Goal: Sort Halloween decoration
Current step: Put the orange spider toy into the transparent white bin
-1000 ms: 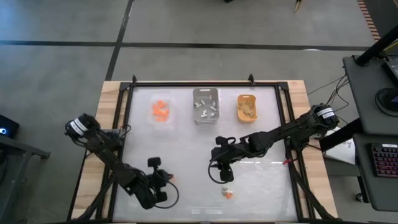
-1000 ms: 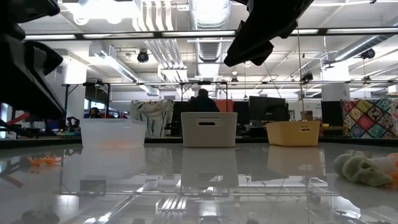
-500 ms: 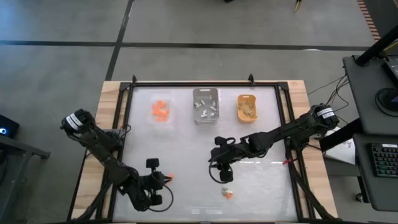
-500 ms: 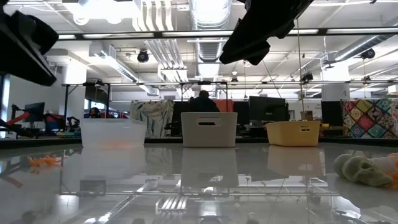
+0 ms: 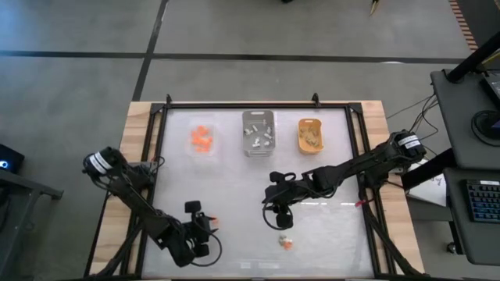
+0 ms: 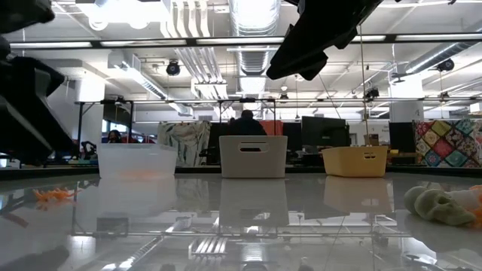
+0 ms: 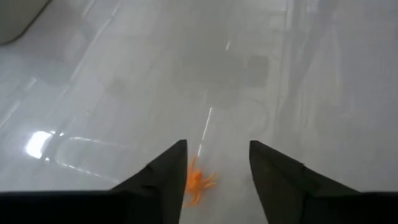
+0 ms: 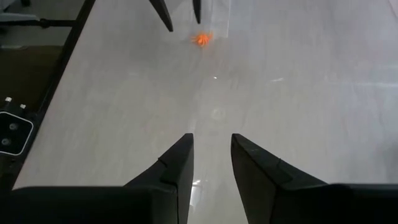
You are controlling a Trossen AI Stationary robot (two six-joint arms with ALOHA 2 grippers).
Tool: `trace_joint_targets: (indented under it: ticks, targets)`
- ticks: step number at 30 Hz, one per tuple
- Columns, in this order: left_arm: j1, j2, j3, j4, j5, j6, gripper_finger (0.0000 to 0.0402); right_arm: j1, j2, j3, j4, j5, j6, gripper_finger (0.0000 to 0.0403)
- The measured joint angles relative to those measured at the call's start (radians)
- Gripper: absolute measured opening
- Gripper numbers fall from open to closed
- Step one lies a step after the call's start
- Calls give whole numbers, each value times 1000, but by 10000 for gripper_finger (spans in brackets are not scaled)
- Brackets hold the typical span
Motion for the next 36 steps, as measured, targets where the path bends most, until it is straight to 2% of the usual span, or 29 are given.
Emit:
trace_joint_targets:
  ticks: [6, 15, 21, 32, 36]
  targets:
    - [0, 25, -45, 22, 25, -43, 183, 0, 0, 0, 4, 0, 1, 96]
    - [0, 53, -128, 180, 26, -47, 176, 0, 0, 0, 11, 0, 1, 98]
    - [0, 52, -148, 214, 28, -46, 146, 0, 0, 0, 27, 0, 1, 93]
    - [0, 52, -148, 206, 31, -43, 49, 0, 0, -1, 29, 0, 1, 94]
    - [0, 52, -148, 203, 29, -42, 26, 0, 0, -4, 30, 0, 2, 95]
